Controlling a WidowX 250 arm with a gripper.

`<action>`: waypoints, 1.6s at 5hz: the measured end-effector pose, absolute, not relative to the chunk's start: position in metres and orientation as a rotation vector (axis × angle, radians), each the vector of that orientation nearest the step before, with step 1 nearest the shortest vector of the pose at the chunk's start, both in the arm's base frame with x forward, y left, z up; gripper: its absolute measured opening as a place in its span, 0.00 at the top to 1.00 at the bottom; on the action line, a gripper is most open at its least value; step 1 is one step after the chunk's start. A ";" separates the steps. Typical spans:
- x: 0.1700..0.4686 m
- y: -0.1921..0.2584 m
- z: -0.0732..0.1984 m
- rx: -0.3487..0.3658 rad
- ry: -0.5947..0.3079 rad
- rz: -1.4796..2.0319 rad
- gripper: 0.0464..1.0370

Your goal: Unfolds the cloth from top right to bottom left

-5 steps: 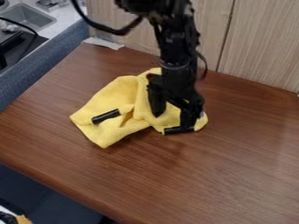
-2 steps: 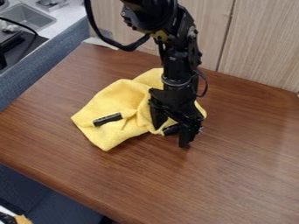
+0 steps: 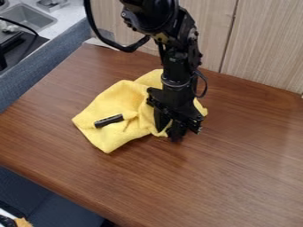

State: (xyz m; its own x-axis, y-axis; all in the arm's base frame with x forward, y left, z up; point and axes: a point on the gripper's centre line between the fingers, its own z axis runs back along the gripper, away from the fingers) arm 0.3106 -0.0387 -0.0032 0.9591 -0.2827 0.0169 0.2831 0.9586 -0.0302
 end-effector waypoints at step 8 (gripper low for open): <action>0.361 0.109 0.077 -0.191 -0.131 0.135 0.96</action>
State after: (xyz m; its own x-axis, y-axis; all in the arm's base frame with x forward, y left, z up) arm 0.3607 0.1091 0.0765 0.9824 0.1457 0.1169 -0.1208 0.9729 -0.1973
